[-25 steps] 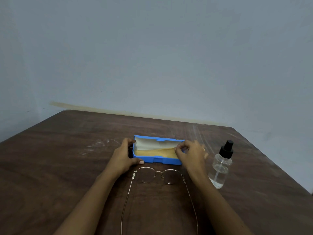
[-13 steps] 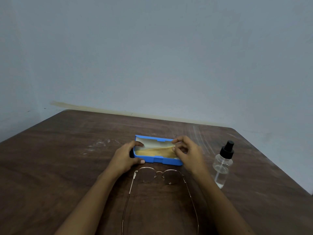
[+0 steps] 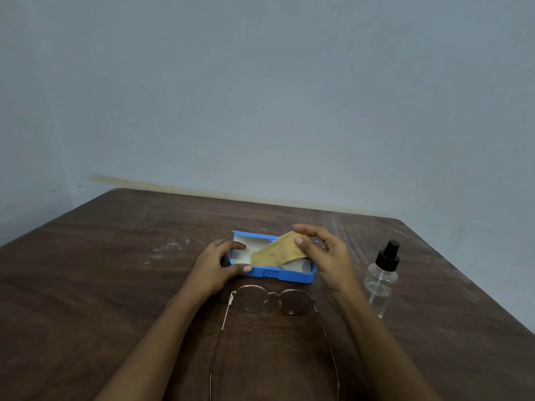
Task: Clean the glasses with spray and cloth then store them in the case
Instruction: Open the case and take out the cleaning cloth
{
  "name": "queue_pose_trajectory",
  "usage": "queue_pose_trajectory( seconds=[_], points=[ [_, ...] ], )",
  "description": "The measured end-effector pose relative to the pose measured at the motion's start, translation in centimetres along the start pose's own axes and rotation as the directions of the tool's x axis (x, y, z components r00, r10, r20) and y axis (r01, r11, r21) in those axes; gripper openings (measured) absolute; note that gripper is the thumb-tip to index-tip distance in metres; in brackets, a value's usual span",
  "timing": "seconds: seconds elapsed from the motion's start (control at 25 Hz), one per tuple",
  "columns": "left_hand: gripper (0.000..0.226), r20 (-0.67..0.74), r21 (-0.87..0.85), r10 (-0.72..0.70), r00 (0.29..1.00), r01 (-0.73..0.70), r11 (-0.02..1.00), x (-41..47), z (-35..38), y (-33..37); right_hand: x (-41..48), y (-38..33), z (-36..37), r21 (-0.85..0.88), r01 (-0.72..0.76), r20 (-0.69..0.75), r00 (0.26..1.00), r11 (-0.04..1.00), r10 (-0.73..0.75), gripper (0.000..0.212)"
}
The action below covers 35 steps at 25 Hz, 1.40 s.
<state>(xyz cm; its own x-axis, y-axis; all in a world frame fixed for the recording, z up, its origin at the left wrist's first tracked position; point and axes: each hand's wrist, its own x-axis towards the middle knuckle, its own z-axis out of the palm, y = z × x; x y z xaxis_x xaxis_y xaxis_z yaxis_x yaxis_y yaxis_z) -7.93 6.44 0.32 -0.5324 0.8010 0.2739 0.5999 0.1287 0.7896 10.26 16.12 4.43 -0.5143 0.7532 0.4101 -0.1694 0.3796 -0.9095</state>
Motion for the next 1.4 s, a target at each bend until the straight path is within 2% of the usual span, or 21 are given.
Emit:
queue_pose_trajectory(
  seconds=[0.12, 0.2, 0.32, 0.4, 0.48, 0.6, 0.8, 0.96, 1.08, 1.24, 1.32, 1.4],
  points=[
    [0.038, -0.062, 0.008, -0.029, 0.998, 0.029, 1.0, 0.0, 0.1, 0.0, 0.0, -0.1, 0.0, 0.047, 0.002, 0.017, 1.0, 0.999, -0.003, 0.026],
    [0.031, -0.169, 0.01, -0.024, 0.985, 0.026, 1.0, -0.2, 0.2, 0.5, 0.1, 0.0, 0.0, 0.078, 0.013, 0.005, 1.0, 0.997, -0.014, 0.029],
    [0.026, -0.308, 0.096, 0.137, 0.941, -0.112, 0.989, -0.3, 0.0, 1.5, 0.2, -0.1, 0.0, 0.166, 0.029, 0.004, 1.0, 0.986, -0.03, 0.029],
    [0.034, -0.264, 0.081, 0.267, 0.927, -0.255, 0.964, -0.6, -0.2, 2.5, 0.2, -0.3, 0.0, 0.233, 0.033, 0.018, 0.999, 0.972, -0.039, 0.03],
    [0.048, -0.15, 0.075, 0.365, 0.919, -0.357, 0.931, -0.8, -0.2, 3.5, 0.2, -0.4, 0.2, 0.279, 0.04, 0.035, 0.998, 0.96, -0.052, 0.029],
    [0.053, -0.062, 0.076, 0.39, 0.919, -0.386, 0.92, -0.9, 0.1, 4.1, 0.0, -0.5, 0.4, 0.3, 0.061, 0.06, 0.995, 0.952, -0.083, 0.03],
    [0.014, -0.146, 0.026, 0.361, 0.921, -0.361, 0.932, -1.2, 0.4, 4.7, 0.1, -0.6, 0.7, 0.26, 0.124, 0.073, 0.986, 0.958, -0.148, 0.034],
    [0.005, -0.189, -0.05, 0.323, 0.927, -0.337, 0.94, -1.6, 0.2, 5.2, 0.2, -1.2, 0.7, 0.247, 0.189, 0.054, 0.977, 0.95, -0.208, 0.041],
    [0.003, -0.302, -0.077, 0.284, 0.91, -0.32, 0.944, -1.8, 0.0, 5.4, 0.1, -1.5, 0.6, 0.228, 0.238, 0.02, 0.968, 0.944, -0.249, 0.036],
    [0.006, -0.442, -0.139, 0.109, 0.89, -0.188, 0.972, -1.4, -0.1, 5.7, 0.2, -1.3, 0.7, 0.198, 0.251, 0.059, 0.962, 0.947, -0.268, 0.03],
    [0.013, -0.439, -0.241, -0.008, 0.899, -0.109, 0.964, -1.2, 0.0, 5.7, 0.1, -1.3, 1.0, 0.132, 0.257, 0.116, 0.955, 0.957, -0.272, 0.028],
    [0.016, -0.387, -0.408, -0.129, 0.913, -0.044, 0.912, -1.1, 0.1, 5.8, -0.1, -1.2, 1.4, 0.004, 0.287, 0.179, 0.942, 0.958, -0.283, 0.027]
  ],
)
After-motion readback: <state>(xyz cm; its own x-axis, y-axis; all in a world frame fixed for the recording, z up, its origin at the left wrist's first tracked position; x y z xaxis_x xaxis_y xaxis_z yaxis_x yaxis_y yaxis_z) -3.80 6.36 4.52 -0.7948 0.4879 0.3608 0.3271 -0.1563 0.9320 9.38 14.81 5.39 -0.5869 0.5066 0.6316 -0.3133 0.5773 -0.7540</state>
